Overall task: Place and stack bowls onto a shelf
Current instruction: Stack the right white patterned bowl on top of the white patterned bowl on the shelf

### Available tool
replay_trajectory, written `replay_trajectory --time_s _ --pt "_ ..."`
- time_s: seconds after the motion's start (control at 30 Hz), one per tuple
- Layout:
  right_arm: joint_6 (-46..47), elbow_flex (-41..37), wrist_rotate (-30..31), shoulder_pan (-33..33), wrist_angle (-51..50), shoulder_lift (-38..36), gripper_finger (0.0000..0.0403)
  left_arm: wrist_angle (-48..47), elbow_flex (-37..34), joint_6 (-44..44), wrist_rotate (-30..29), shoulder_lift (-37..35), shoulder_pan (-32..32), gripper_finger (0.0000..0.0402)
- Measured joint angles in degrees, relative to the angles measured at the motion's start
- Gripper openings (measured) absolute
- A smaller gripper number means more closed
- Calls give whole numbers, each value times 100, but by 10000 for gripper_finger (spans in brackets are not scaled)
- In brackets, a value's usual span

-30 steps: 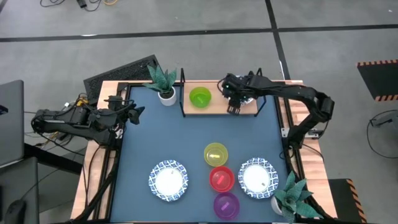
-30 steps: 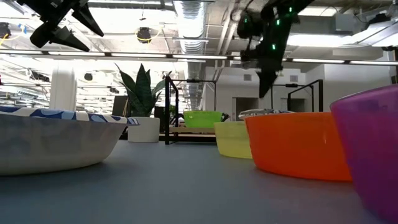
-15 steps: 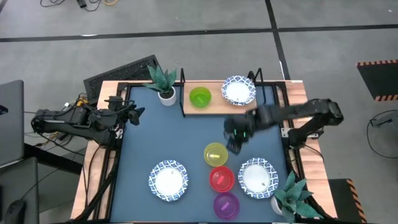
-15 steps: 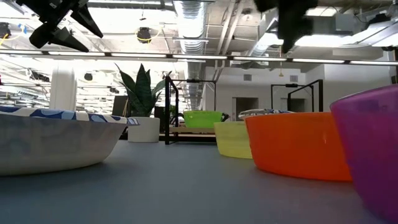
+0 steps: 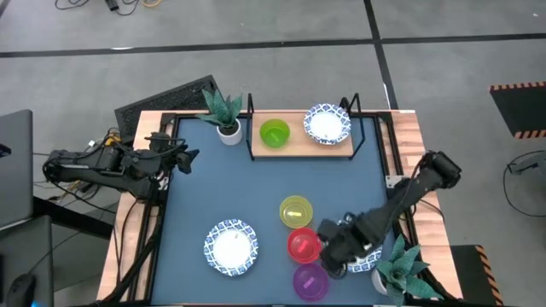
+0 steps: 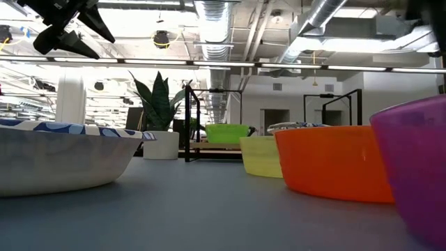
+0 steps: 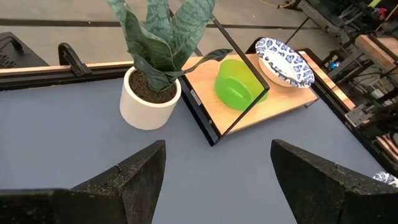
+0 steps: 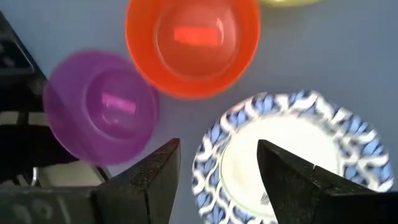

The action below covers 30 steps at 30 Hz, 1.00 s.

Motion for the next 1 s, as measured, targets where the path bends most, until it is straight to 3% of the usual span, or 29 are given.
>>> replay_trajectory --time_s 0.37,0.73,0.87,1.0 --pt "395 0 -303 636 304 815 240 1 0 31 25 0 0 274" --pt "382 0 -310 704 220 1548 237 -21 0 8 35 0 0 274" --pt "384 0 -430 655 238 1667 187 -23 0 -19 39 0 0 274" --pt "397 0 -446 590 149 1609 74 -27 0 -88 41 0 0 274"
